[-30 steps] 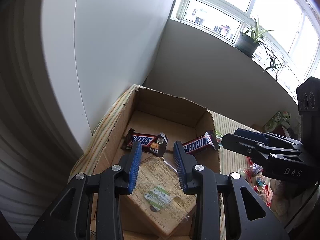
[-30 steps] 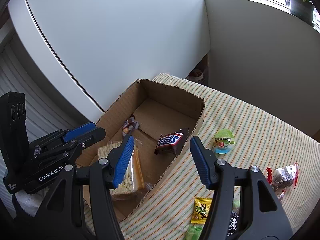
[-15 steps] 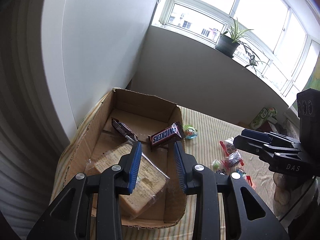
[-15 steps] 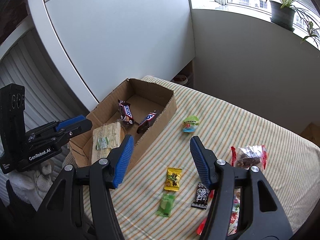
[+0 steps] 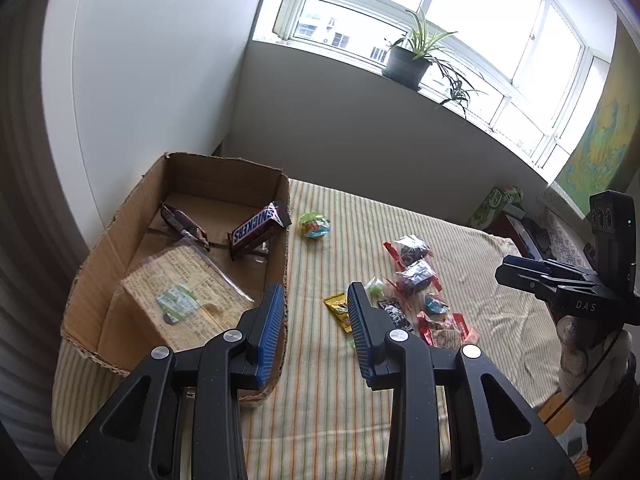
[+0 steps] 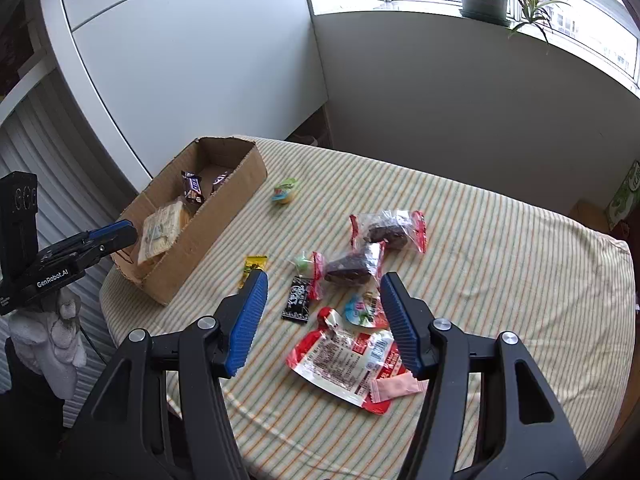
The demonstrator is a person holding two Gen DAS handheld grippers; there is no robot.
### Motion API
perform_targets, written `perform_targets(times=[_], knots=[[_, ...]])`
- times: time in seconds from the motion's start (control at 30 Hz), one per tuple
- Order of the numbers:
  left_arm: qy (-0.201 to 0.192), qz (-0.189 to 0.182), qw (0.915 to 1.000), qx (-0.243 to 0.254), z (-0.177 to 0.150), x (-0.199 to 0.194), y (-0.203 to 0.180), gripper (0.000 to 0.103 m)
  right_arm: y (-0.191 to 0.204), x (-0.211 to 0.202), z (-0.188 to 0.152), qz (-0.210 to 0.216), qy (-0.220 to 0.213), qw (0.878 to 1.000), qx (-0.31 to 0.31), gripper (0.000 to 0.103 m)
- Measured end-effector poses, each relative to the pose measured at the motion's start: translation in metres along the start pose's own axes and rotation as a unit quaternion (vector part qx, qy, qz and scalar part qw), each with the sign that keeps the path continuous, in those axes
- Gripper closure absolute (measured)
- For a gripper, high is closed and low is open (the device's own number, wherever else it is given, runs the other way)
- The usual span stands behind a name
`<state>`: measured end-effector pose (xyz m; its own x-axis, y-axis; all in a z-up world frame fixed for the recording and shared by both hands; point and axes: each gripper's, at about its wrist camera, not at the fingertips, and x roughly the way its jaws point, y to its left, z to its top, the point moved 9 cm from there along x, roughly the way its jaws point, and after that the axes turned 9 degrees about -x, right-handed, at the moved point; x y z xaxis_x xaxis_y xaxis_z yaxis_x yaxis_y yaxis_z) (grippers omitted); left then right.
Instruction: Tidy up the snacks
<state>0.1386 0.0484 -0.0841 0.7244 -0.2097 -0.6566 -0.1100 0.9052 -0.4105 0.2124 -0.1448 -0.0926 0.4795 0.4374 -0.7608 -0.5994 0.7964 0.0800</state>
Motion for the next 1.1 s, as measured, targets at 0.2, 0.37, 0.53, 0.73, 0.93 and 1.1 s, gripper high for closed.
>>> perform_targets(times=[0.2, 0.37, 0.53, 0.73, 0.93, 1.1], knots=[[0.026, -0.013, 0.9996, 0.004, -0.027, 0.011, -0.019, 0.071, -0.035, 0.003, -0.032, -0.016, 0.025, 0.999, 0.017, 0.042], [0.054, -0.018, 0.9983, 0.009, -0.051, 0.026, -0.031, 0.071, -0.053, 0.012, -0.062, -0.02, 0.054, 0.997, 0.042, 0.042], [0.08, -0.02, 0.9965, 0.015, -0.073, 0.042, -0.042, 0.071, -0.055, 0.02, -0.069, -0.011, 0.056, 0.997, 0.043, 0.042], [0.101, -0.013, 0.9947, 0.018, -0.088, 0.059, -0.045, 0.071, -0.045, 0.039, -0.058, 0.004, 0.058, 0.998, 0.011, 0.042], [0.118, 0.005, 0.9928, 0.023, -0.095, 0.076, -0.041, 0.071, -0.035, 0.07, -0.055, 0.008, 0.081, 0.997, -0.01, 0.042], [0.127, 0.024, 0.991, 0.035, -0.096, 0.09, -0.038, 0.071, -0.035, 0.09, -0.056, 0.011, 0.096, 0.995, -0.016, 0.042]])
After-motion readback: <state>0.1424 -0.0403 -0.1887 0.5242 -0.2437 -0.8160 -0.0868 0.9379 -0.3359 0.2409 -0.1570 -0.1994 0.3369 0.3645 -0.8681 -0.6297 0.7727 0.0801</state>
